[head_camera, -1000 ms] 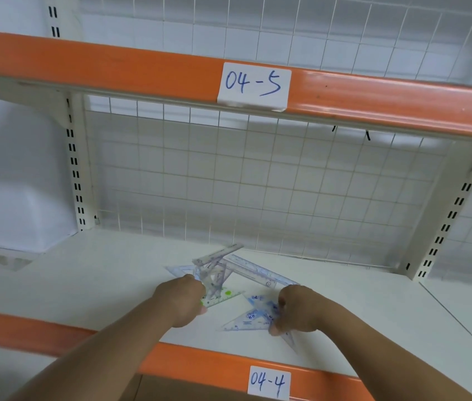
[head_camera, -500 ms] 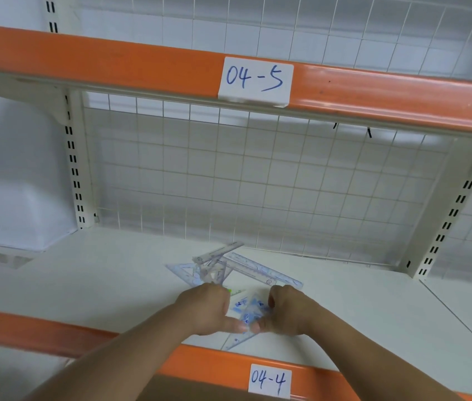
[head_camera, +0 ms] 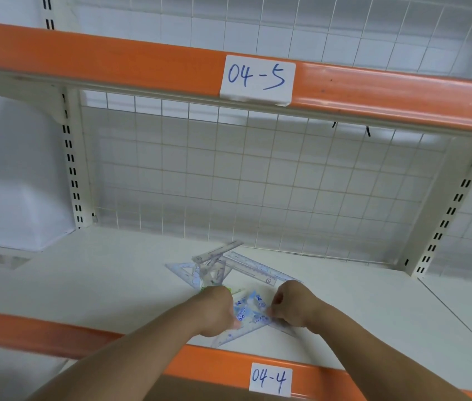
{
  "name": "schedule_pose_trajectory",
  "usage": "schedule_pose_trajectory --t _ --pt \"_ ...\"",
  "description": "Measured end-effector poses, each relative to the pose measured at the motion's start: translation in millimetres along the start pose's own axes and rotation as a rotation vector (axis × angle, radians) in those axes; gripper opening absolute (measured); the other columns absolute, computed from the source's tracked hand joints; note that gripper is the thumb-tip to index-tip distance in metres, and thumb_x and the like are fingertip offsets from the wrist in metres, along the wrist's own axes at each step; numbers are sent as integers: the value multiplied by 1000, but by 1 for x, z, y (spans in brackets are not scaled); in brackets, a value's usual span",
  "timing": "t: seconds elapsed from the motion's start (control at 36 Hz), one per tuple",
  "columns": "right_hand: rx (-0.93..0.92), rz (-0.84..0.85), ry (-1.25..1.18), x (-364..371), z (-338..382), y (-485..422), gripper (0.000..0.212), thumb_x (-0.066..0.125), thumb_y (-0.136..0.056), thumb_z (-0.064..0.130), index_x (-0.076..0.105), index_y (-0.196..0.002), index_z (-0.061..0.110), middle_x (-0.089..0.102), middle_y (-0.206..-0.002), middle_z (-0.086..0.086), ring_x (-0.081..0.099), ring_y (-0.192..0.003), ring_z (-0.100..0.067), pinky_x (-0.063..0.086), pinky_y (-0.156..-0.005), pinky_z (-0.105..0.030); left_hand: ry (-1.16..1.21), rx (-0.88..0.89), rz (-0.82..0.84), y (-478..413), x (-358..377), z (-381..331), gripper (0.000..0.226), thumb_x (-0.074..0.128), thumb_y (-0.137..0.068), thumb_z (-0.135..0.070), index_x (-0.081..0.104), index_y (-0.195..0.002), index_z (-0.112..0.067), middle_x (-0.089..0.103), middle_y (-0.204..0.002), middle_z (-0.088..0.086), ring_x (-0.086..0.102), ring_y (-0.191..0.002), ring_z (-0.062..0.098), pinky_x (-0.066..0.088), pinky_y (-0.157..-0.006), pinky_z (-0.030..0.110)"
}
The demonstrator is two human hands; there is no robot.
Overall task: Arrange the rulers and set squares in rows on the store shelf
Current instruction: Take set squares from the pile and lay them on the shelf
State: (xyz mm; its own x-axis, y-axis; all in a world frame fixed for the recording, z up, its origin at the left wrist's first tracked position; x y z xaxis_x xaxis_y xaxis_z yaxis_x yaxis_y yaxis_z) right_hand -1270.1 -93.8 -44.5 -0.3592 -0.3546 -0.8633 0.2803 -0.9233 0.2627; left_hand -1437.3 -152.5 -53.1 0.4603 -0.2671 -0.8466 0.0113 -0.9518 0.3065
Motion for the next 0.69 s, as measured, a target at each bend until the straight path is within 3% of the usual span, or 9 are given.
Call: schedule_pose_trajectory --t 0.11,0.19,0.33,0.47,0.53,0.61,0.69 --pt "-24 -75 37 4 4 1 20 61 -86 26 64 -74 10 57 -68 -5 52 -65 -16 39 -57 -24 63 -61 -11 0 -2 3 35 58 -93 -32 41 -66 -16 42 -69 -2 44 -70 16 35 -63 25" --pt "-29 -37 -8 8 13 5 27 61 -84 27 55 -62 13 56 -61 -5 48 -57 -16 38 -57 -23 222 -141 -16 1 -1 2 29 55 -95 -28 41 -73 -16 48 -68 0 38 -51 11 31 -46 19" --pt "-77 138 31 13 30 19 31 64 -86 29 56 -61 13 57 -58 2 51 -54 -9 48 -72 -25 473 -217 19 6 -3 0 13 51 -96 -15 51 -85 -9 59 -67 5 40 -46 9 33 -43 17" --pt "-69 143 44 13 39 21 38 73 -79 45 54 -65 14 54 -60 2 48 -55 -10 40 -61 -22 550 -291 125 13 -5 -3 12 51 -93 -10 60 -85 -6 63 -68 7 39 -42 7 28 -38 15" --pt "-78 143 85 15 42 21 40 71 -77 52 55 -70 16 53 -66 2 49 -60 -10 40 -63 -22 496 -286 136 17 -5 -7 14 50 -89 -9 61 -81 -12 59 -62 3 35 -38 6 24 -37 14" --pt "-95 98 201 21 42 20 54 72 -71 59 64 -101 15 57 -87 1 61 -88 -18 48 -79 -28 210 -243 61 16 -8 -11 18 52 -90 -14 56 -73 -13 53 -51 -3 43 -38 6 32 -42 16" --pt "-91 67 284 20 40 21 57 74 -73 51 58 -115 15 57 -97 0 61 -105 -23 49 -89 -34 -319 -117 -159 14 -19 -5 10 54 -93 -18 57 -100 -11 57 -81 1 62 -88 21 40 -67 27"
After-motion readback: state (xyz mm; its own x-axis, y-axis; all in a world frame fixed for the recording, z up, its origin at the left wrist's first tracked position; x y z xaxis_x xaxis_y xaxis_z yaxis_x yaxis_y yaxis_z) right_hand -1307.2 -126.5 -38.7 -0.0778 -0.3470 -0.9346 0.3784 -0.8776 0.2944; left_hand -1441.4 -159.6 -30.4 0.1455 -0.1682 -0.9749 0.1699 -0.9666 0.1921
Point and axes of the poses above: each hand's wrist, its own y-axis away from the middle knuckle, its own x-axis out of the palm, z = x × y, the point moved 1 cm from there along -y, towards the middle knuckle
